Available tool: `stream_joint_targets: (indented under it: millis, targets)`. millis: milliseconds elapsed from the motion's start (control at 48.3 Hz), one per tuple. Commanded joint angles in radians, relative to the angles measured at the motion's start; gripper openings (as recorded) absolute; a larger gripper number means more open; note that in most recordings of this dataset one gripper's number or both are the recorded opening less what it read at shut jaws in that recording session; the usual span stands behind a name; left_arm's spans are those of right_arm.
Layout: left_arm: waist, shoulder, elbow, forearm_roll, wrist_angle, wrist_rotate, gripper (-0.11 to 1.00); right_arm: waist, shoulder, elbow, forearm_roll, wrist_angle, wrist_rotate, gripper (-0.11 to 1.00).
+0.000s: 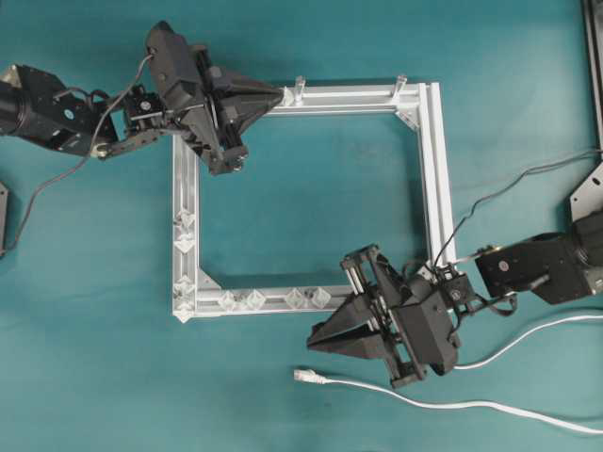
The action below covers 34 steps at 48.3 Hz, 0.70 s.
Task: Move the cable alternately left and right between 8 closely spaced pins so it hooks onto each one.
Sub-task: 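Move the right gripper down toward the white cable's RJ45 plug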
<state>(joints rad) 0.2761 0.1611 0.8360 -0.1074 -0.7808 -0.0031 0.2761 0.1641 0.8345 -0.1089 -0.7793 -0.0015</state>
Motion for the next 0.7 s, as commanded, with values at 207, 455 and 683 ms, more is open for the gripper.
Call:
stream_joint_targets:
  millis: [207, 455, 683]
  targets:
    - [-0.02, -0.161, -0.02, 0.034, 0.281, 0.0, 0.0, 0.023, -0.08, -0.038, 0.0, 0.216, 0.069, 0.0]
    - [-0.064, -0.33, 0.009, 0.034, 0.436, -0.002, 0.0, 0.048, -0.163, -0.075, -0.005, 0.482, 0.133, 0.0]
    - [-0.072, -0.459, 0.063, 0.034, 0.5, -0.003, 0.0, 0.075, -0.166, -0.163, -0.003, 0.721, 0.227, 0.0]
